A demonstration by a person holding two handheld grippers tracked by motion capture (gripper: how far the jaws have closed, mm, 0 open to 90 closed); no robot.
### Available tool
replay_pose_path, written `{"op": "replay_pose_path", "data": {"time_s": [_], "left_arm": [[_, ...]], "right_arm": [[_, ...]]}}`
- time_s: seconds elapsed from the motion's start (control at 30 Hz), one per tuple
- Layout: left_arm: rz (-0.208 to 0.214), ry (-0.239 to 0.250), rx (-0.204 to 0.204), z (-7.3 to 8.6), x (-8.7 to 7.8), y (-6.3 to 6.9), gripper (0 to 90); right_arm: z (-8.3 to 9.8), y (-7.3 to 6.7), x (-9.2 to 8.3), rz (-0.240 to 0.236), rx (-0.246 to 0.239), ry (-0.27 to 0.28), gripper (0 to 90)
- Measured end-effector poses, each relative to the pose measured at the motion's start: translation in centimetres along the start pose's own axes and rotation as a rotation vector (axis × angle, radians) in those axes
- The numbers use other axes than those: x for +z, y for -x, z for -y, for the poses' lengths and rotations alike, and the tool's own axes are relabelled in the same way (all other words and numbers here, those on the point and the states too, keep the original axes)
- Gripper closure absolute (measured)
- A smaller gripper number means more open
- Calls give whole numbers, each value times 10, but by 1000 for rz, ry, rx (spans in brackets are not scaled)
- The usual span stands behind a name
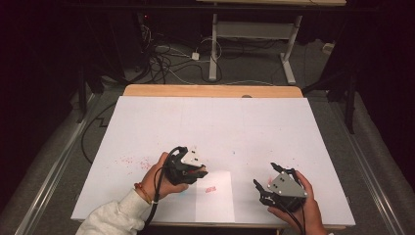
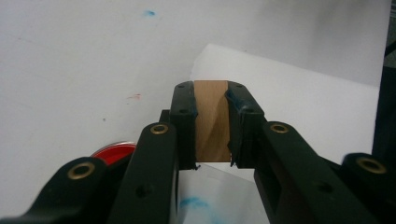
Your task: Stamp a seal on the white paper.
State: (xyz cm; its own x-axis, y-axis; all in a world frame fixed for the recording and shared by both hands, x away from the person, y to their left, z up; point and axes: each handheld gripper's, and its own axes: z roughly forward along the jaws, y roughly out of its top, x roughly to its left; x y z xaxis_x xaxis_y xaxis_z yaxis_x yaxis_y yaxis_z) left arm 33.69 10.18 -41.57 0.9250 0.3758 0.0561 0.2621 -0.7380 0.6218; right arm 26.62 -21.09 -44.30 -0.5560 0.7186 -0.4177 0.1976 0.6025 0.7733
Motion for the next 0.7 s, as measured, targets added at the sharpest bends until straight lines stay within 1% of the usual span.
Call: {"op": "replay_pose_path", "data": {"time_s": [0.17, 0.27, 0.47, 0.57, 0.7], "left_arm": [[-8, 2, -15, 4, -5, -6, 735], [-26, 4, -21, 7, -8, -9, 735], [-39, 7, -33, 14, -12, -16, 735], [-43, 14, -52, 17, -13, -19, 735], [-50, 11, -66, 22, -14, -23, 735]], "right_arm": [[0, 0, 0, -1, 4, 3, 281], [-1, 0, 0, -1, 2, 6, 281], [-1, 3, 1, 4, 10, 11, 282], [-2, 3, 3, 4, 10, 12, 282], [-4, 3, 6, -3, 8, 11, 282]]}}
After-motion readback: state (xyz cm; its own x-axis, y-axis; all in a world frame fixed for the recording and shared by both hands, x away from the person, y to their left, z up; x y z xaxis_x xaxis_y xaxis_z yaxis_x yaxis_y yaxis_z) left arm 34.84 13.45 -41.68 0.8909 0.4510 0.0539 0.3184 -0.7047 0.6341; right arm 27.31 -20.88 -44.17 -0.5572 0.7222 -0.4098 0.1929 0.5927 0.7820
